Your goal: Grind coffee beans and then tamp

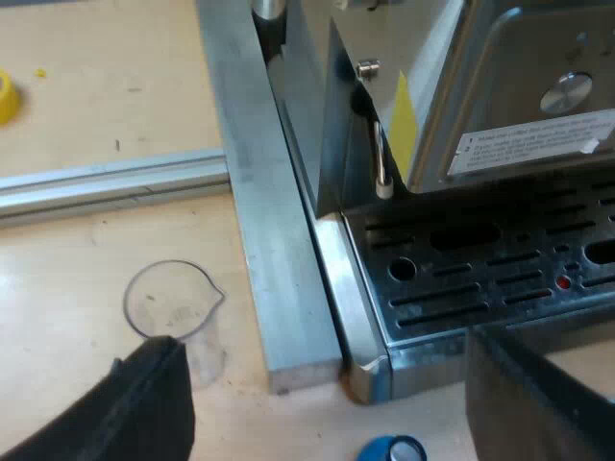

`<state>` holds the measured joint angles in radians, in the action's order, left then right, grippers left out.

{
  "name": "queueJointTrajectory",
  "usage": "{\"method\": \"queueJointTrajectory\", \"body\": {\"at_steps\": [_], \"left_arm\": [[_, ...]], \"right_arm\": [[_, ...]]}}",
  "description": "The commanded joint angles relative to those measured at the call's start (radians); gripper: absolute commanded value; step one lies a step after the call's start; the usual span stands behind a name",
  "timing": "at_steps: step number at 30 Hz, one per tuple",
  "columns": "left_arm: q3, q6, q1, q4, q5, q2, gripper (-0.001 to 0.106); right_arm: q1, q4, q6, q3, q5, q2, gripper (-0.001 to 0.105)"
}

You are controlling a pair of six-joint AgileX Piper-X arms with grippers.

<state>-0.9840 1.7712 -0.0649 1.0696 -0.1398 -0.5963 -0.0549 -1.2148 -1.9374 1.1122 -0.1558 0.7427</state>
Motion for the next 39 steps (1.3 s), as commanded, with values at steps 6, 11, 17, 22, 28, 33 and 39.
{"method": "queueJointTrajectory", "body": {"at_steps": [6,11,17,22,28,33,39], "left_arm": [[-0.011,-0.001,-0.001,0.003,0.076,0.214,0.063],[-0.011,-0.044,-0.001,0.047,0.14,0.364,0.063],[-0.011,-0.046,-0.001,0.1,0.165,0.528,0.063],[-0.011,-0.054,-0.001,0.144,0.168,0.659,0.063],[-0.011,-0.071,-0.001,0.152,0.171,0.755,0.063],[-0.027,-0.071,-0.001,0.248,0.184,0.752,0.063],[0.002,-0.071,-0.001,0.221,0.279,0.752,0.063]], "right_arm": [[0.002,-0.071,-0.041,0.01,-0.021,-0.203,0.072],[0.002,-0.085,0.006,0.01,-0.045,-0.334,0.072],[0.002,-0.091,0.057,0.01,-0.043,-0.493,0.072],[0.002,-0.091,0.057,0.011,-0.041,-0.648,0.072],[0.002,-0.091,0.068,0.01,-0.001,-0.791,0.072],[0.002,-0.11,0.096,-0.001,0.017,-0.8,0.072],[0.002,0.008,0.101,-0.071,0.017,-0.798,0.072]]}}
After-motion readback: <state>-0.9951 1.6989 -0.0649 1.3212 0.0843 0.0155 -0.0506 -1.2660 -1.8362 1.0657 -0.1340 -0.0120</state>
